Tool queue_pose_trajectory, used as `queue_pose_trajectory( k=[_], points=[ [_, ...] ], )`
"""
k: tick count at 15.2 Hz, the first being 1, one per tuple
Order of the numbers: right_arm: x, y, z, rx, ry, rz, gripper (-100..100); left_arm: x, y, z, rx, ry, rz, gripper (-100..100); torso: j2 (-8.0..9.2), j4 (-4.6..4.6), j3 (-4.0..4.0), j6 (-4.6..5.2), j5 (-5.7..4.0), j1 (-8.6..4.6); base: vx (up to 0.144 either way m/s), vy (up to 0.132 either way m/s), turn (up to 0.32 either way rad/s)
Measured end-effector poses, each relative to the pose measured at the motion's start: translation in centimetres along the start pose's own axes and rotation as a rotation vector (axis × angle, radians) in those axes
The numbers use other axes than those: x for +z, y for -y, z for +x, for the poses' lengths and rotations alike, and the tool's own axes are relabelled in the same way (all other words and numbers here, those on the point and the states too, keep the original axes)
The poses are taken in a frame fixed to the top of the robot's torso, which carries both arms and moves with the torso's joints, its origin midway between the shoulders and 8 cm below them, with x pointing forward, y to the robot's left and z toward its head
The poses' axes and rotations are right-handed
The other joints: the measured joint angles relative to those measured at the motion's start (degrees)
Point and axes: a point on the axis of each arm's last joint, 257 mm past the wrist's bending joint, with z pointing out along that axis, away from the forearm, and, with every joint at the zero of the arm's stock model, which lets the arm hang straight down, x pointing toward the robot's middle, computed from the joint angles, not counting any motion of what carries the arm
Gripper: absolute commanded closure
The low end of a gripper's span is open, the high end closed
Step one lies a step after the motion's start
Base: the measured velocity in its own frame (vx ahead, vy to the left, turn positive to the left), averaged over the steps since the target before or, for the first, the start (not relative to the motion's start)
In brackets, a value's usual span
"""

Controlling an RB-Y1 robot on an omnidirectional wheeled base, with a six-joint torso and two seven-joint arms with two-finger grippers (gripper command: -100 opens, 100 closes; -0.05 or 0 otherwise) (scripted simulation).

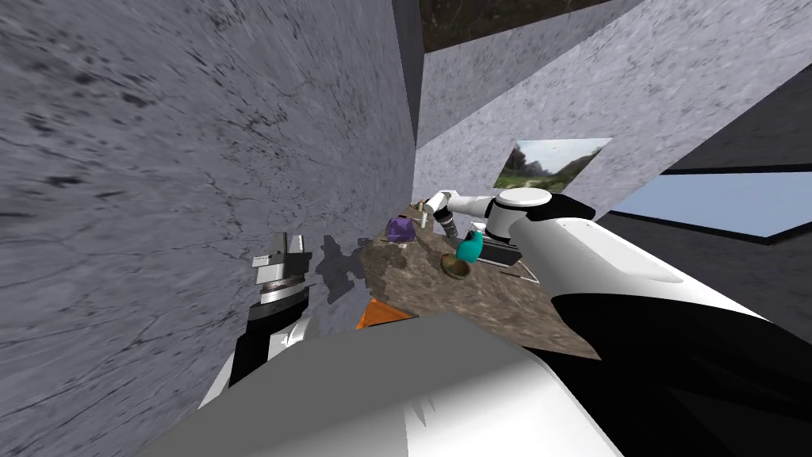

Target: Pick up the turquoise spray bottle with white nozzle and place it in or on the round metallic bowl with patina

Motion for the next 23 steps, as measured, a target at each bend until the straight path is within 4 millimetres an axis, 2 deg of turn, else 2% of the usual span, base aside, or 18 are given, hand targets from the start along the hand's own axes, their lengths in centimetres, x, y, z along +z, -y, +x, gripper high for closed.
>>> queue_pose_trajectory(
  k=[2, 3, 7, 8, 10, 12, 14, 17, 20, 21, 23],
  points=[
    [1.7, -1.1, -1.6, 0.035, -0.023, 0.008, -100, 0.0, 0.0, 0.0, 0.000, 0.000, 0.000, 0, 0.10, 0.03, 0.06, 0.02, 0.07, 0.19, -0.037, 0.078, 0.196],
    [2.0, -1.6, -1.9, 0.041, -0.031, 0.003, -100, 0.0, 0.0, 0.0, 0.000, 0.000, 0.000, 0, 0.07, 0.04, 0.06, 0.06, 0.06, 0.11, -0.011, 0.032, -0.050],
    [1.1, -3.8, -3.0, 0.075, -0.059, -0.042, -100, 0.0, 0.0, 0.0, 0.000, 0.000, 0.000, 0, -0.04, 0.02, 0.00, 0.08, -0.02, -0.21, 0.002, -0.001, -0.013],
    [0.7, -4.1, -3.1, 0.082, -0.066, -0.056, -100, 0.0, 0.0, 0.0, 0.000, 0.000, 0.000, 0, -0.04, 0.02, -0.01, 0.08, -0.03, -0.24, -0.027, 0.076, 0.402],
    [2.5, -5.1, -5.3, 0.131, -0.072, -0.043, -100, 0.0, 0.0, 0.0, 0.000, 0.000, 0.000, 0, 0.05, 0.00, 0.02, -0.05, 0.05, 0.16, -0.042, 0.113, 0.426],
    [4.2, -5.9, -7.9, 0.164, -0.070, -0.033, -100, 0.0, 0.0, 0.0, 0.000, 0.000, 0.000, 0, 0.09, 0.05, 0.07, 0.11, 0.04, 0.08, -0.017, 0.057, -0.017],
    [4.1, -6.5, -8.9, 0.176, -0.073, -0.050, -100, 0.0, 0.0, 0.0, 0.000, 0.000, 0.000, 0, 0.05, 0.05, 0.05, 0.09, 0.02, -0.08, -0.001, 0.010, -0.022],
    [3.2, -7.5, -9.4, 0.203, -0.087, -0.086, -100, 0.0, 0.0, 0.0, 0.000, 0.000, 0.000, 0, -0.02, 0.02, 0.01, 0.08, -0.02, -0.23, -0.006, 0.020, 0.130],
    [7.1, -7.8, -14.1, 0.266, -0.064, -0.050, -100, 0.0, 0.0, 0.0, 0.000, 0.000, 0.000, 0, 0.08, 0.03, 0.05, 0.05, 0.06, 0.19, -0.028, 0.108, 0.308],
    [7.8, -7.8, -15.4, 0.276, -0.056, -0.045, -100, 0.0, 0.0, 0.0, 0.000, 0.000, 0.000, 0, 0.08, 0.05, 0.07, 0.10, 0.06, 0.11, -0.005, 0.041, -0.059],
    [7.7, -8.0, -16.4, 0.291, -0.051, -0.055, -100, 0.0, 0.0, 0.0, 0.000, 0.000, 0.000, 0, 0.05, 0.04, 0.05, 0.09, 0.02, -0.08, 0.000, 0.007, -0.033]
  ],
)
